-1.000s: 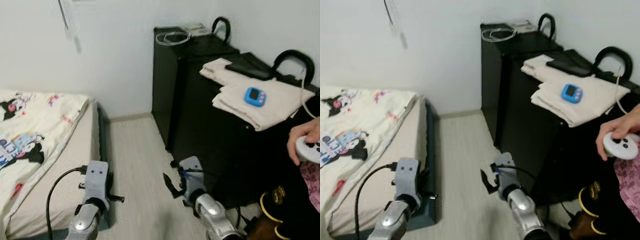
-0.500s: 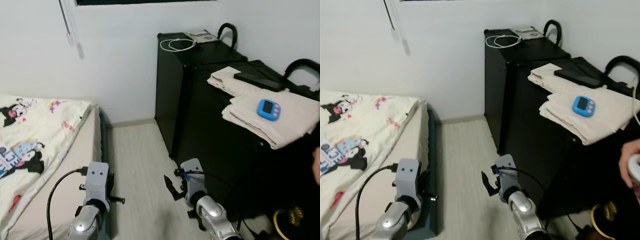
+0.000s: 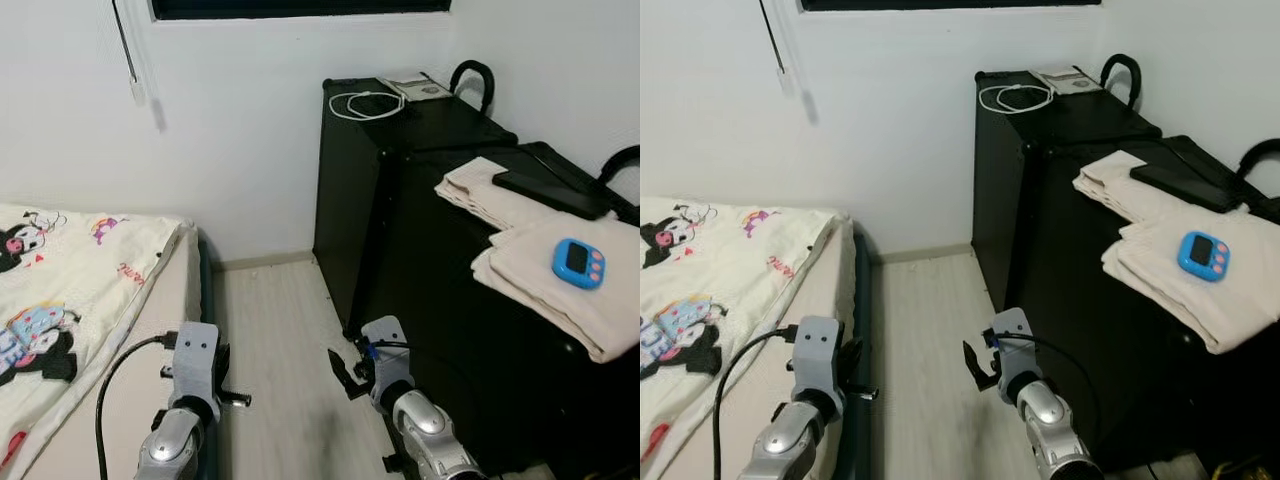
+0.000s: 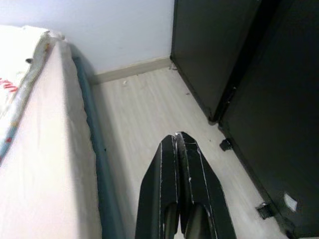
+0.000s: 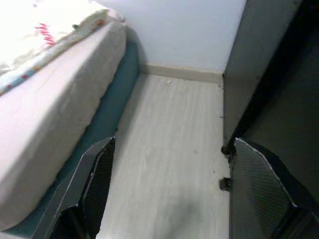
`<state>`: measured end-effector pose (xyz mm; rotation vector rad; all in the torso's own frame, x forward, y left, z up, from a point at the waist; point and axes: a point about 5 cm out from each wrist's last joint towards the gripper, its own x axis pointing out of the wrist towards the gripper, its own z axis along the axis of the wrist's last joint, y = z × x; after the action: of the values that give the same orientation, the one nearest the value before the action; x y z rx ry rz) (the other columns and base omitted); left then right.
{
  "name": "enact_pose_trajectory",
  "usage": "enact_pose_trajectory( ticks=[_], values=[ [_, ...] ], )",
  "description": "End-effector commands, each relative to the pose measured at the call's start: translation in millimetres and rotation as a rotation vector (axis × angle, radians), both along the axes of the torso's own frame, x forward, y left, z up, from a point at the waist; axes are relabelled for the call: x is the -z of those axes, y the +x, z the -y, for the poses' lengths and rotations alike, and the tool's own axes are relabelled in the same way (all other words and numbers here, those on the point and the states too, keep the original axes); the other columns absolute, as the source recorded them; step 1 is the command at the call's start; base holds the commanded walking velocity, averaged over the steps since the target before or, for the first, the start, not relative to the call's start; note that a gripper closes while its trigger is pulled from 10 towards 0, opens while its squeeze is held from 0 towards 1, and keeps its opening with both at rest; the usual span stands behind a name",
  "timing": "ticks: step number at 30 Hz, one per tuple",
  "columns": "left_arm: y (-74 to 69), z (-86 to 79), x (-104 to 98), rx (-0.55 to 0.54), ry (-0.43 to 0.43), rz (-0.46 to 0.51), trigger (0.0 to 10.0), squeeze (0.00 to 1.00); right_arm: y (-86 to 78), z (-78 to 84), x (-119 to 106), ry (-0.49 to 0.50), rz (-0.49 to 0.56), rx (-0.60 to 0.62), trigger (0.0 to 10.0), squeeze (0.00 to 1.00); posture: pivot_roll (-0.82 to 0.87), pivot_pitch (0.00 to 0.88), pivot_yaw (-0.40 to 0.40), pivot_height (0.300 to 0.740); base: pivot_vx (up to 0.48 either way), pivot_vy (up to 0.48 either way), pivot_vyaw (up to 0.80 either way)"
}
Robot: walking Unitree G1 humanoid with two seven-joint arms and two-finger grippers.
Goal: Clean up the room
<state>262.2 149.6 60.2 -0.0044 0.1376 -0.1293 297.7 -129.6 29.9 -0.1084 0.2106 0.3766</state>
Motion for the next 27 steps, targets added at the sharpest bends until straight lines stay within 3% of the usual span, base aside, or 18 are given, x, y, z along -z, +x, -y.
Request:
enact_pose_trajectory(
  ticks=[1, 27],
  values=[
    [-2.1, -0.5, 3.4, -0.002, -0.009, -0.012, 10.0, 0.00, -1.3, -0.6, 1.9, 0.009, -0.010, 0.003, 10.0, 0.00, -0.02, 0.088, -0.025, 0.740, 0.304, 0.000, 0.00],
    [0.3, -2.1, 3.9, -0.007, -0.002, -0.014, 10.0, 0.00, 3.8, -1.1, -4.7, 0.025, 0.017, 0.015, 10.0, 0.00, -0.02, 0.095, -0.018, 0.740, 0.296, 0.000, 0.00]
  ],
)
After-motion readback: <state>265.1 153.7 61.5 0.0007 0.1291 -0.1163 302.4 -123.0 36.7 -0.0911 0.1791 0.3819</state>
